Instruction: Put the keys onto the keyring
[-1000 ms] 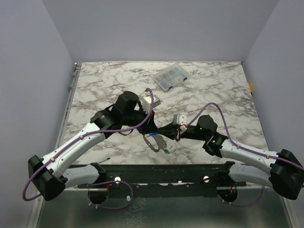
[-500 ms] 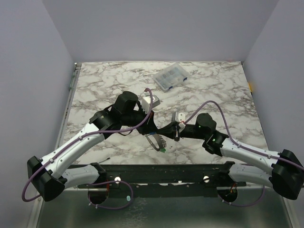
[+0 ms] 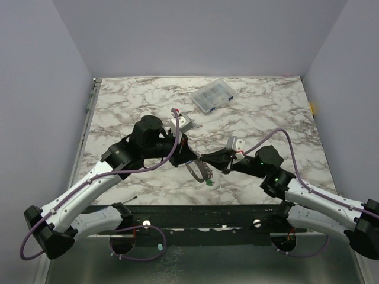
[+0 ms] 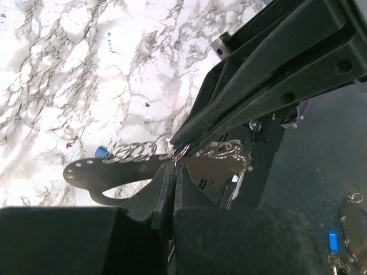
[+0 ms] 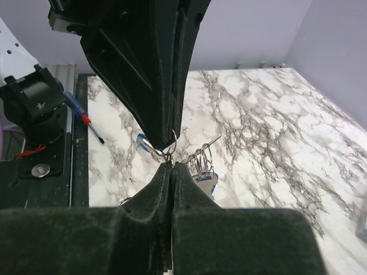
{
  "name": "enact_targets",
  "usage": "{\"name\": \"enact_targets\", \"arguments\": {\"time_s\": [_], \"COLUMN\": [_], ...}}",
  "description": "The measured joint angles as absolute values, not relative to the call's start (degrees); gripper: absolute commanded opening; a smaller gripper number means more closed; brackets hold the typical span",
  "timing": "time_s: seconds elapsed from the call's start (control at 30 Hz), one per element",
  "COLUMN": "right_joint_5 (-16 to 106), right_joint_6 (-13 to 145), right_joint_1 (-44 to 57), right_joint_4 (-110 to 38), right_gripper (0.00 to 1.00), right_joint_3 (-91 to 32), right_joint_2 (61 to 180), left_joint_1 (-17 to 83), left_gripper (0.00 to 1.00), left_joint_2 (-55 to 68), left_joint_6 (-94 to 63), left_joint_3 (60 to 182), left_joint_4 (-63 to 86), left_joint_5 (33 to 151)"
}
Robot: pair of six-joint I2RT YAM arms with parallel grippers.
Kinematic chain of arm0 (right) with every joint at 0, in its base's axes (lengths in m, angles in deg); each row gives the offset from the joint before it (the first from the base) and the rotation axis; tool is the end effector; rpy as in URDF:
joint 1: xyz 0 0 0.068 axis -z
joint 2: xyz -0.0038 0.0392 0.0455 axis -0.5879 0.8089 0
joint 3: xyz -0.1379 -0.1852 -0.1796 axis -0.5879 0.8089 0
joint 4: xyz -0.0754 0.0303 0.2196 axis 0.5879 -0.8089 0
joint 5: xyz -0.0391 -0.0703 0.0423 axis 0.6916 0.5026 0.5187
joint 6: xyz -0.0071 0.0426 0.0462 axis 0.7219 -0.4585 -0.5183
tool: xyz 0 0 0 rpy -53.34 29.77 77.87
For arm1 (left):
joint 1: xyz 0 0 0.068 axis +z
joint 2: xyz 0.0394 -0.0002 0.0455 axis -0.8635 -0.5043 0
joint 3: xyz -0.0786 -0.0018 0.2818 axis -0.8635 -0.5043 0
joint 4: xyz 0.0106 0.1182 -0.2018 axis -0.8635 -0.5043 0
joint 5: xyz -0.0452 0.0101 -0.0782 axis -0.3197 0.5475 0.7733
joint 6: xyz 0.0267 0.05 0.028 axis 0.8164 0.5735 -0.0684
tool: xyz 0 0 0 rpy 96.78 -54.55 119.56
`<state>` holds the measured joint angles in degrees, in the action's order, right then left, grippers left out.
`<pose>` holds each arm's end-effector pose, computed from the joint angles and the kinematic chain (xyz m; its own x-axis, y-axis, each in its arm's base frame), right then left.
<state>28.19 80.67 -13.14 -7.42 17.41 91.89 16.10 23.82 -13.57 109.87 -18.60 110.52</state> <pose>0.1071 0.1548 0.3172 0.1819 0.0206 -0.9831 -0.9427 0.2880 -0.1684 0.1225 -0.1469 0.3747 -0.4605 0.2320 -0.8568 0.8446 0.4115 -0.3424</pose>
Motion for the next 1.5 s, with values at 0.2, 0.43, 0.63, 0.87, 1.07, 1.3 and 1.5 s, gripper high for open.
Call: {"name": "enact_targets", "arguments": {"time_s": [0.2,0.43,0.63,0.87,1.07,1.3,1.5], "right_joint_5": [29.92,30.9,32.34,32.32,31.47,31.05,29.33], "right_joint_6": [79.49,77.57,77.28,77.3,77.3,75.51,72.69], "right_joint_1": [-13.4,-13.44,-13.29,-13.1,-13.1,-13.1,-13.1], "right_joint_4": [-7.18,-7.02,-6.63,-6.65,-6.67,-4.86,-1.84], "right_gripper": [0.01,0.01,0.01,0.01,0.01,0.01,0.01], "right_joint_3": [17.71,17.76,17.76,17.76,17.76,18.5,18.5], "right_joint_2": [89.83,90.03,90.01,89.66,88.63,85.13,84.02], "left_joint_1": [15.77,15.77,15.9,15.9,15.9,15.99,15.97], "left_gripper": [0.02,0.3,0.48,0.49,0.47,0.46,0.46], "left_joint_2": [26.02,27.14,28.47,30.72,31.93,39.53,40.43], "left_joint_6": [-14.18,-15.43,-15.67,-14.77,-14.45,-16.08,-17.42], "left_joint_3": [107.56,104.82,103.67,103.84,103.99,95.93,89.68], "left_joint_4": [-16.61,-13.9,-15.01,-15.47,-12.02,5.45,18.56], "left_joint_5": [109.47,109.15,107.92,106.41,106.76,111.37,114.63]}}
